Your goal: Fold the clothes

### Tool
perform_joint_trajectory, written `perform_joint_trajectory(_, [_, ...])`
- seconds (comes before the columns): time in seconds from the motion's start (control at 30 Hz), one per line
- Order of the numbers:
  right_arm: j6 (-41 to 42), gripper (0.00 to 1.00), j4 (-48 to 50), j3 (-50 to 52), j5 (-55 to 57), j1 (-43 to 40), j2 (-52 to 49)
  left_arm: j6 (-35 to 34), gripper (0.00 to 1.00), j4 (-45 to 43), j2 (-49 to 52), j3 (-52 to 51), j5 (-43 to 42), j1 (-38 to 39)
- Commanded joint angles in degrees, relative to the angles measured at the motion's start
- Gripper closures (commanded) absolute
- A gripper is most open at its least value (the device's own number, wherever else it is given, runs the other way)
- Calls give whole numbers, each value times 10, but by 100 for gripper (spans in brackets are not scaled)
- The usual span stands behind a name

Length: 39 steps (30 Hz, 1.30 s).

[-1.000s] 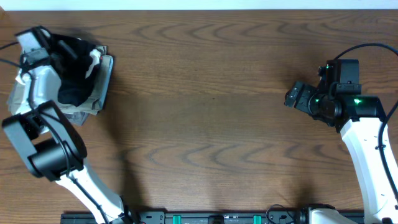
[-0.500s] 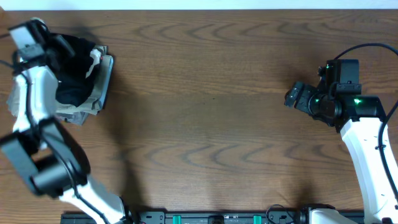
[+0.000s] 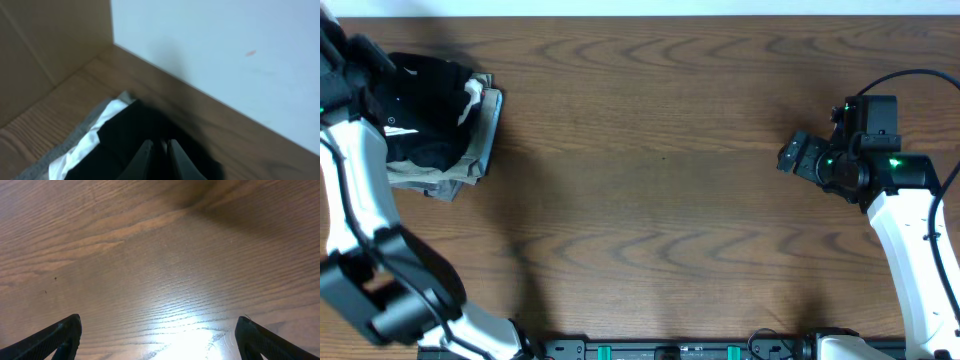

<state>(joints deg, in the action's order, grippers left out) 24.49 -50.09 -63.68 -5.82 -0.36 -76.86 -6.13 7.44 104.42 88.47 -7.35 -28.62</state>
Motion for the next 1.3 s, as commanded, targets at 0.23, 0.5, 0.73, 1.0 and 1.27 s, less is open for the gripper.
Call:
perform_joint_trajectory(0.23, [-10,4,0,1,-2,-4,8,6,83,-66,184,-3,21,-14])
perform_joint_trajectory(0.5, [-10,3,2,1,-2,-4,8,6,65,-49,173,-3,20,-16])
perform_joint_trajectory(0.73, [-10,2,10,-2,-2,-5,10,5,20,-10,33,-3,18,-15])
perform_joint_trajectory(1.0, [-30,1,-5,-59,-3,-5,14,-47,2,55,-153,-3,-10,-15])
perform_joint_trajectory(1.27, [-45,1,-75,-140,-3,-5,24,-53,2,197,-295,-3,-233,-15])
